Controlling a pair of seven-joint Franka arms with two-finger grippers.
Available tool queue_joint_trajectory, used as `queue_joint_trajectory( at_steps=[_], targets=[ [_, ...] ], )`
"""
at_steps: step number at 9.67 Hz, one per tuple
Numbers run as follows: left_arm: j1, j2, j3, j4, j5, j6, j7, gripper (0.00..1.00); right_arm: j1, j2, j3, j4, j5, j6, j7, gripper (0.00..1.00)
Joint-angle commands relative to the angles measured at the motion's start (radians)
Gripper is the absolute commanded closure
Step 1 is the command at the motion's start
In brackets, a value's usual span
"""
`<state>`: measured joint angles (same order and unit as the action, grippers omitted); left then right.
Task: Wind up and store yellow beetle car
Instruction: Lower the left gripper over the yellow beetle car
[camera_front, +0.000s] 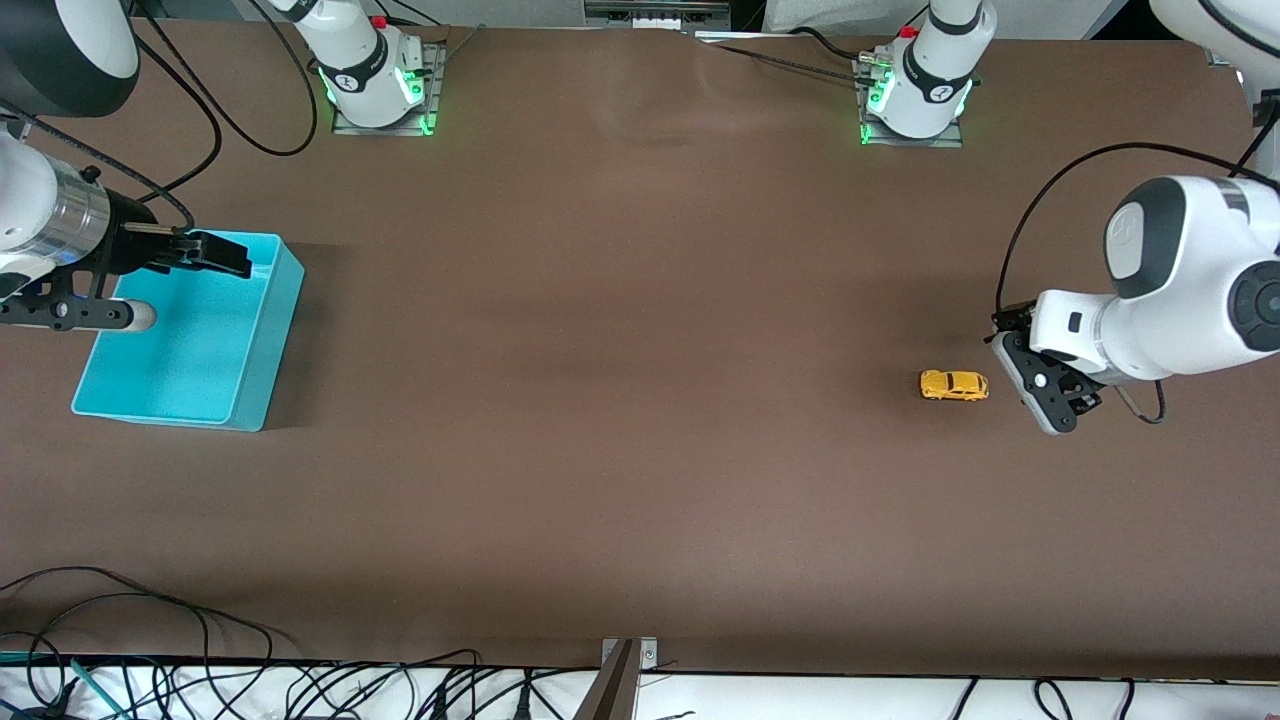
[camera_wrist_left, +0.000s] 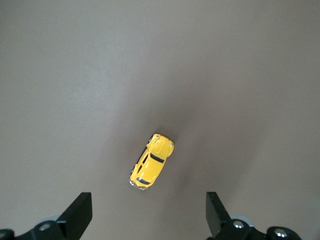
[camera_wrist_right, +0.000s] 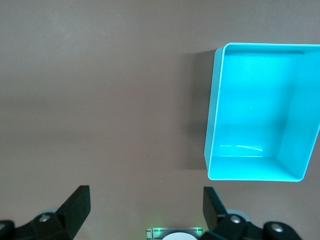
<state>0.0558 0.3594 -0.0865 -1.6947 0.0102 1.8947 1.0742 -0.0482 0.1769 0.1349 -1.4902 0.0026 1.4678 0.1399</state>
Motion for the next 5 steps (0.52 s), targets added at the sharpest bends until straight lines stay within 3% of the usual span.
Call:
queue_joint_trajectory(
  at_steps=[1,5],
  targets=[
    [0.013,-0.007,-0.009,-0.089,0.051,0.111,0.126,0.0,-0.009,-0.01,0.006,-0.004,0.011,-0.007,-0.003,0.0],
    [0.025,-0.005,-0.009,-0.279,0.053,0.35,0.353,0.0,-0.007,-0.01,0.006,-0.005,0.011,-0.013,0.0,0.0]
  ],
)
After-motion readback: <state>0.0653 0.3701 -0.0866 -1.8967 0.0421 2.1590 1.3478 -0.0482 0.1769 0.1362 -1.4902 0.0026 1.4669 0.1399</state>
